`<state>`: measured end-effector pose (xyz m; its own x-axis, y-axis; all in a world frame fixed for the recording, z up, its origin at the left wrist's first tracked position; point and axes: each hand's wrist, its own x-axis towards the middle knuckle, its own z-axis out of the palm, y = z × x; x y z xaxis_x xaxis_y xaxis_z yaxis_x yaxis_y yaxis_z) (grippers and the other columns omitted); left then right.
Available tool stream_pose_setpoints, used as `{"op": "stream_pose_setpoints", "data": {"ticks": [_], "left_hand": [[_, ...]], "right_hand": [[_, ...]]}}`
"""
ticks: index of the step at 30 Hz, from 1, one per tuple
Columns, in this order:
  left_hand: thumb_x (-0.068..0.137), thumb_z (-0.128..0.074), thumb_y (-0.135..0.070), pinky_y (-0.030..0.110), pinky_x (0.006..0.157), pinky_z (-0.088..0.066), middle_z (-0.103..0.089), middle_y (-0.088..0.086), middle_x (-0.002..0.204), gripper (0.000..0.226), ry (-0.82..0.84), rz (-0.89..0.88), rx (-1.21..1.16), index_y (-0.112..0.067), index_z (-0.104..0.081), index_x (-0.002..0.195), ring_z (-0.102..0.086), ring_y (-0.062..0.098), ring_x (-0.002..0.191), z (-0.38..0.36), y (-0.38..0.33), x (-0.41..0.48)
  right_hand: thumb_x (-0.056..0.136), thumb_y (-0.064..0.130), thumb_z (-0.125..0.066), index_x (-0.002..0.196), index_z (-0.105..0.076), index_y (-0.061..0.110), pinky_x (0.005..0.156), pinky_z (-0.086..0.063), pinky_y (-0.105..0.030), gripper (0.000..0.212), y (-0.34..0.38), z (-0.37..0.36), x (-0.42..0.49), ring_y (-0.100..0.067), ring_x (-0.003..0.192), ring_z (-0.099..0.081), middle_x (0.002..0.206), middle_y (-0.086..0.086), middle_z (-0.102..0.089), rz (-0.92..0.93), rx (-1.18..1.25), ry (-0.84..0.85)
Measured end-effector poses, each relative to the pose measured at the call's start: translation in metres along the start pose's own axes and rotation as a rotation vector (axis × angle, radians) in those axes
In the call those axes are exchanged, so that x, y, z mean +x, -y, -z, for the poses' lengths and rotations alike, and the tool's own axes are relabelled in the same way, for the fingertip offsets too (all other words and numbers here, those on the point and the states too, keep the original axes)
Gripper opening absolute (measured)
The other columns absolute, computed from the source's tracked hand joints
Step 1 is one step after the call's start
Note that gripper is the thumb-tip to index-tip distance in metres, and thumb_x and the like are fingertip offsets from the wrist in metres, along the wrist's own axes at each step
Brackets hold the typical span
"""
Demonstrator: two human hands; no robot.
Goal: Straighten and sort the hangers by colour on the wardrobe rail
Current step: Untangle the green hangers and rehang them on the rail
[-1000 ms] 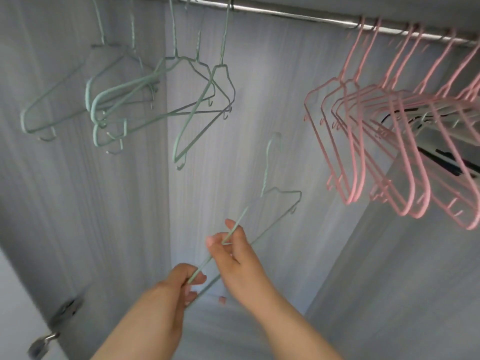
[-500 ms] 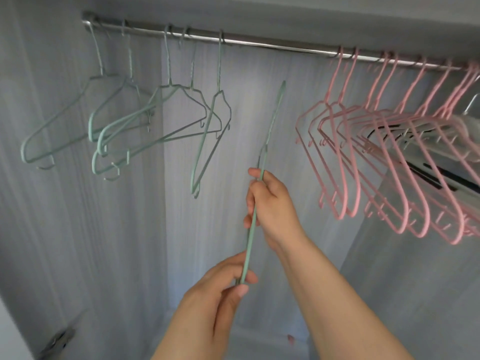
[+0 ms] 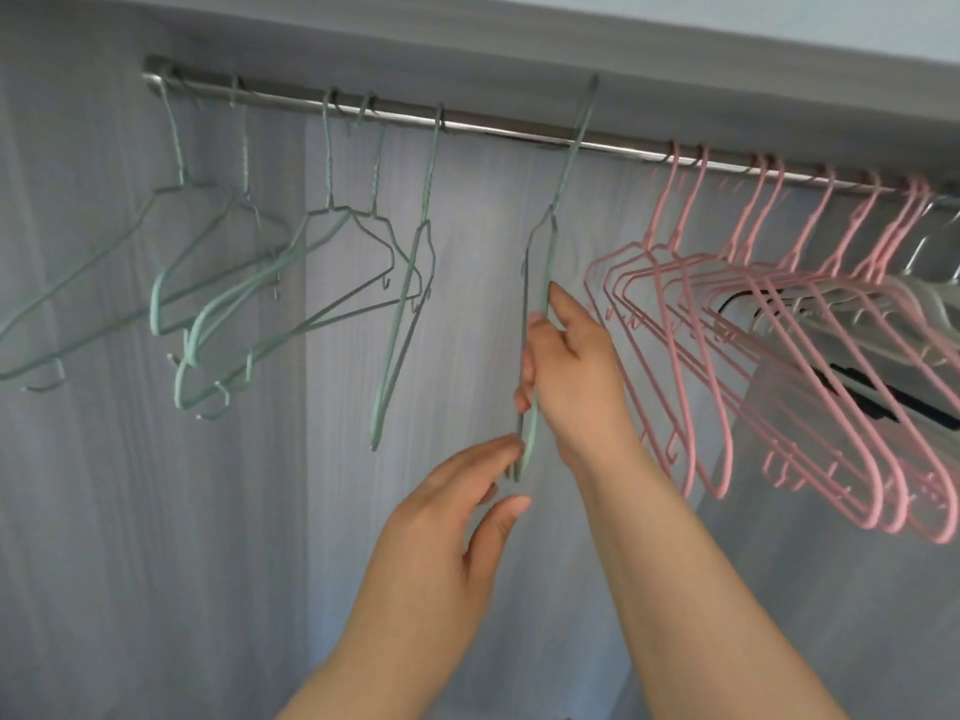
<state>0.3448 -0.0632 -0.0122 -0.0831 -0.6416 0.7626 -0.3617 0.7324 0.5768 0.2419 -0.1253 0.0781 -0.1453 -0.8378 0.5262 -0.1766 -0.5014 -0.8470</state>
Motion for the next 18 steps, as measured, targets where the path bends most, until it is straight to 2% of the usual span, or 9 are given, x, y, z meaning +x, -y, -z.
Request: {"op": "stream_pose_setpoints", "data": {"ticks": [2,3,4,5,6,10,12,15,18], "left_hand": [[0.081,-0.055,-0.031,-0.002,0.085,-0.036,-0.057,-0.026,0.111,0.026,-0.171,-0.134,0.120,-0.029,-0.064,0.104,-0.059,-0.007,0.089,0.012,-0.004,0.000],[0.080,-0.058,-0.024,-0.001,0.087,-0.035,-0.059,-0.018,0.108,0.022,-0.269,-0.204,0.158,-0.025,-0.068,0.100,-0.058,-0.007,0.090,0.017,-0.008,-0.001],[0.080,-0.059,-0.019,0.001,0.090,-0.034,-0.060,-0.014,0.107,0.020,-0.347,-0.256,0.184,-0.023,-0.067,0.098,-0.056,-0.009,0.094,0.023,-0.012,-0.001],[0.080,-0.060,-0.016,0.002,0.093,-0.032,-0.062,-0.014,0.108,0.021,-0.400,-0.280,0.208,-0.021,-0.065,0.100,-0.053,-0.010,0.101,0.031,-0.014,0.002],[0.081,-0.059,-0.017,0.002,0.095,-0.031,-0.061,-0.017,0.113,0.025,-0.419,-0.270,0.226,-0.019,-0.063,0.105,-0.049,-0.012,0.107,0.037,-0.013,0.005],[0.086,-0.054,-0.039,0.016,0.101,-0.037,-0.043,-0.020,0.131,0.048,-0.289,0.038,0.148,-0.025,-0.043,0.132,-0.043,-0.003,0.121,0.050,0.002,0.028],[0.085,-0.056,-0.034,0.024,0.097,-0.042,-0.051,-0.012,0.128,0.054,-0.209,0.207,0.088,-0.027,-0.038,0.135,-0.051,0.000,0.113,0.048,0.012,0.036],[0.086,-0.056,-0.021,0.006,0.083,-0.045,-0.062,-0.010,0.114,0.047,-0.132,0.243,0.052,-0.024,-0.045,0.131,-0.055,-0.017,0.087,0.041,0.027,0.043],[0.087,-0.057,-0.019,-0.005,0.072,-0.040,-0.066,-0.009,0.099,0.042,-0.088,0.264,0.062,-0.026,-0.050,0.128,-0.058,-0.012,0.080,0.035,0.035,0.044]], "right_hand": [[0.094,0.004,-0.035,0.097,-0.055,0.021,0.034,-0.034,-0.017,0.027,0.003,0.000,0.011,-0.006,0.031,-0.031,0.051,-0.004,-0.031,-0.012,0.046,-0.055],[0.093,0.002,-0.035,0.113,-0.026,0.003,0.034,-0.033,-0.017,0.022,0.003,0.003,0.016,-0.008,0.032,-0.030,0.050,-0.003,-0.031,-0.037,0.089,-0.086],[0.092,0.000,-0.035,0.073,-0.025,0.024,0.033,-0.032,-0.017,0.032,0.002,0.005,0.019,-0.009,0.033,-0.029,0.049,-0.003,-0.032,-0.062,0.122,-0.123],[0.091,-0.001,-0.035,0.069,-0.047,0.017,0.033,-0.031,-0.016,0.031,-0.001,0.007,0.022,-0.011,0.035,-0.029,0.049,-0.003,-0.032,-0.078,0.134,-0.133],[0.091,-0.001,-0.035,0.067,-0.044,0.017,0.033,-0.031,-0.016,0.031,-0.003,0.007,0.022,-0.010,0.035,-0.029,0.049,-0.003,-0.032,-0.095,0.135,-0.138],[0.095,0.007,-0.039,0.112,-0.045,0.022,0.041,-0.043,-0.018,0.023,-0.011,0.006,0.012,-0.009,0.045,-0.040,0.061,-0.004,-0.043,-0.190,0.054,-0.148],[0.094,0.016,-0.045,0.134,-0.035,0.017,0.070,-0.049,-0.025,0.042,-0.013,0.011,0.006,-0.015,0.071,-0.054,0.092,-0.007,-0.056,-0.175,-0.158,-0.146],[0.090,0.025,-0.051,0.143,-0.022,0.017,0.106,-0.029,-0.025,0.061,0.002,0.014,-0.019,-0.018,0.129,-0.036,0.143,-0.005,-0.033,0.098,-0.577,-0.232],[0.087,0.028,-0.048,0.136,-0.033,0.029,0.099,-0.024,-0.005,0.051,0.026,0.004,-0.051,-0.002,0.126,-0.033,0.129,0.013,-0.033,0.387,-0.579,-0.242]]}}
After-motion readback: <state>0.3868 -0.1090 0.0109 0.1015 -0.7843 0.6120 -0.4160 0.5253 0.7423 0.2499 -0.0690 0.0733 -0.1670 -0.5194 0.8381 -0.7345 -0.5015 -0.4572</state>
